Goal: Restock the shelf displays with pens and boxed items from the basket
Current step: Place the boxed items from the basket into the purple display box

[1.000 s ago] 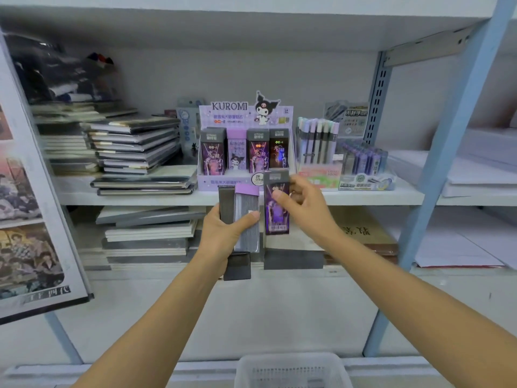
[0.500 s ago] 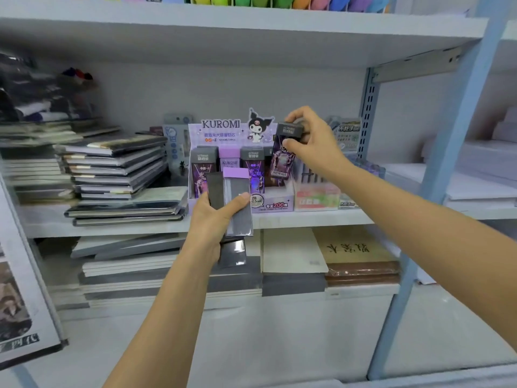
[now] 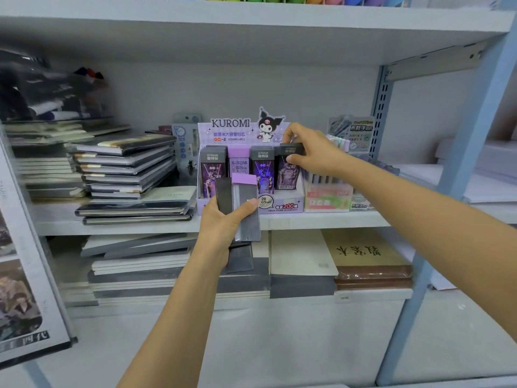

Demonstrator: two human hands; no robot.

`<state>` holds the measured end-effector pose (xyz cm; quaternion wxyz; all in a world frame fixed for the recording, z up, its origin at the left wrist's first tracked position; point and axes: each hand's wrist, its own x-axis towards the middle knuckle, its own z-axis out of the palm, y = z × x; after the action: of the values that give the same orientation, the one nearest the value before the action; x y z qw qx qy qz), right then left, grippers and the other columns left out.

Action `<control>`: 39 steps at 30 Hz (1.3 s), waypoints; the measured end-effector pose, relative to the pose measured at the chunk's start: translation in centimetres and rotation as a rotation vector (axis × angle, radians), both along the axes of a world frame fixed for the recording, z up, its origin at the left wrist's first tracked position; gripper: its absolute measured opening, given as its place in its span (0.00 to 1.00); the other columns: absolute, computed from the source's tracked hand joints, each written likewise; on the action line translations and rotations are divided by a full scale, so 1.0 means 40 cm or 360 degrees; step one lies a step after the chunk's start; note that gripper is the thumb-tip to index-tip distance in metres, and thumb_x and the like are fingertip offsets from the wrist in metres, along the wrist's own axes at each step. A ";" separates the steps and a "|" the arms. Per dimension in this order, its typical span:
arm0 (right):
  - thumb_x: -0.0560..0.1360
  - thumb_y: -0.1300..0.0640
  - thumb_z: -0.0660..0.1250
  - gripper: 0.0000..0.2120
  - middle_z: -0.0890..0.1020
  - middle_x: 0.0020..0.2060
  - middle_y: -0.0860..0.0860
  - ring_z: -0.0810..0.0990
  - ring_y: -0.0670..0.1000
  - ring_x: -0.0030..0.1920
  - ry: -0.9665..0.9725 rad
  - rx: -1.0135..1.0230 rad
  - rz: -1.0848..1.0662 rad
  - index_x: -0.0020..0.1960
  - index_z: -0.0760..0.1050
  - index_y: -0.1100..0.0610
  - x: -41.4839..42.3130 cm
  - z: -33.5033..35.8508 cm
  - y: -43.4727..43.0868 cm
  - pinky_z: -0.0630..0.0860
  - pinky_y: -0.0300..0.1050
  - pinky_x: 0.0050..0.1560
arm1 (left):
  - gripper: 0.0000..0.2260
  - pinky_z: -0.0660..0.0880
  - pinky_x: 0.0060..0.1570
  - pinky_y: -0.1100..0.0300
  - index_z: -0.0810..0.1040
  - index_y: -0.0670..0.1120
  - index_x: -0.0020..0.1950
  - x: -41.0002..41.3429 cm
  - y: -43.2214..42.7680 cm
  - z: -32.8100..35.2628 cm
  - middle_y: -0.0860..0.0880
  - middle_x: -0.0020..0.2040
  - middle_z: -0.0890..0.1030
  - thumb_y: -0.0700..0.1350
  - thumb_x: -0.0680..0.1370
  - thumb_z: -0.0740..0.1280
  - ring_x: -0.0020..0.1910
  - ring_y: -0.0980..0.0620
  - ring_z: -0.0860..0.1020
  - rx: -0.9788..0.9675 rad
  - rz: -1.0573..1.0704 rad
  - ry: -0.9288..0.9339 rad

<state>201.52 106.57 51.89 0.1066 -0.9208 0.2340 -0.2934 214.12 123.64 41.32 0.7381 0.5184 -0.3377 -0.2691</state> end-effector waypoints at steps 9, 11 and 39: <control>0.75 0.60 0.69 0.13 0.78 0.56 0.54 0.73 0.56 0.59 -0.0166 -0.0677 -0.0386 0.59 0.78 0.56 0.034 -0.024 -0.027 0.64 0.50 0.60 | 0.15 0.81 0.43 0.56 0.77 0.50 0.53 0.001 0.000 -0.003 0.51 0.46 0.84 0.44 0.70 0.77 0.44 0.53 0.83 0.0024 0.0004 -0.0034; 0.76 0.59 0.68 0.13 0.78 0.56 0.54 0.72 0.56 0.60 -0.0128 -0.0763 -0.0435 0.61 0.79 0.55 0.032 -0.032 -0.030 0.63 0.50 0.59 | 0.15 0.81 0.42 0.56 0.77 0.50 0.53 0.002 -0.003 -0.005 0.51 0.46 0.84 0.44 0.70 0.77 0.43 0.53 0.83 0.0011 -0.0002 -0.0026; 0.78 0.60 0.67 0.10 0.80 0.28 0.49 0.74 0.43 0.23 -0.0831 0.1492 0.0324 0.58 0.76 0.61 -0.039 -0.133 0.170 0.69 0.33 0.23 | 0.11 0.75 0.26 0.64 0.79 0.48 0.54 -0.041 0.030 0.007 0.52 0.36 0.85 0.54 0.80 0.65 0.30 0.56 0.82 0.0148 -0.0091 0.0044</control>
<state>199.95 113.37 46.58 0.5881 -0.6892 0.2151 -0.3646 212.47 124.86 41.60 0.7098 0.5386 -0.3292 -0.3125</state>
